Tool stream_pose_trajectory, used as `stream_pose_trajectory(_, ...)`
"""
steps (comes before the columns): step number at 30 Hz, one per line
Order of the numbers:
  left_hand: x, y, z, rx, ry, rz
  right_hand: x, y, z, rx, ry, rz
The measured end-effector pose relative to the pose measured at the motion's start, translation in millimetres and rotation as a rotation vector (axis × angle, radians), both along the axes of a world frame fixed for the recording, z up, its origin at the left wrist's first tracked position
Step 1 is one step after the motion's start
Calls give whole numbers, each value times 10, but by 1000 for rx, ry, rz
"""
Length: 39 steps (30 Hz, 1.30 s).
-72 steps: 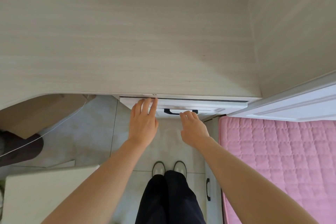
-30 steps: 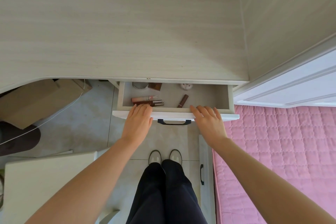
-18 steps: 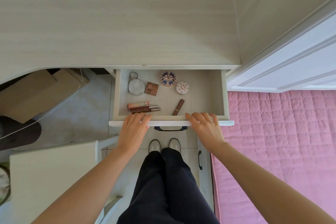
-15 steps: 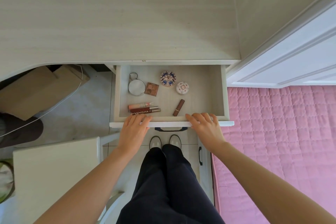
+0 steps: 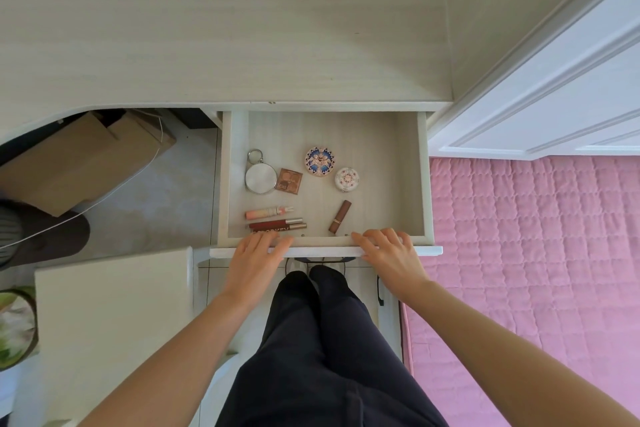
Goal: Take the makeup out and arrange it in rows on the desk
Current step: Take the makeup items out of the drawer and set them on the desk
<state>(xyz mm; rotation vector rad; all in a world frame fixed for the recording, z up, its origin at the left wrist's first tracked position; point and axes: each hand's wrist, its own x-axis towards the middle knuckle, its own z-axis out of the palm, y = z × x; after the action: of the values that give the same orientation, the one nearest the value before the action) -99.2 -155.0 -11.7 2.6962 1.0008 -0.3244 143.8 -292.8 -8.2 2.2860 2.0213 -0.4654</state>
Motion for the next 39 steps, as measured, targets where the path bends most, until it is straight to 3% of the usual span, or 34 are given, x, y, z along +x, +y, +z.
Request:
stream_pose_trajectory(10, 19, 15, 44, -55, 20, 36, 134, 90, 15, -187, 189, -57)
stream_pose_trajectory(16, 193, 288, 62, -200, -30, 198, 285, 391, 7, -160, 242, -105)
stream_pose_trajectory(22, 500, 715, -71, -180, -61, 302, 315, 1008, -64, -141, 243, -144)
stream_pose_trajectory(39, 772, 1327, -833, -107, 311, 400, 118, 2085, -834, -273, 165, -231)
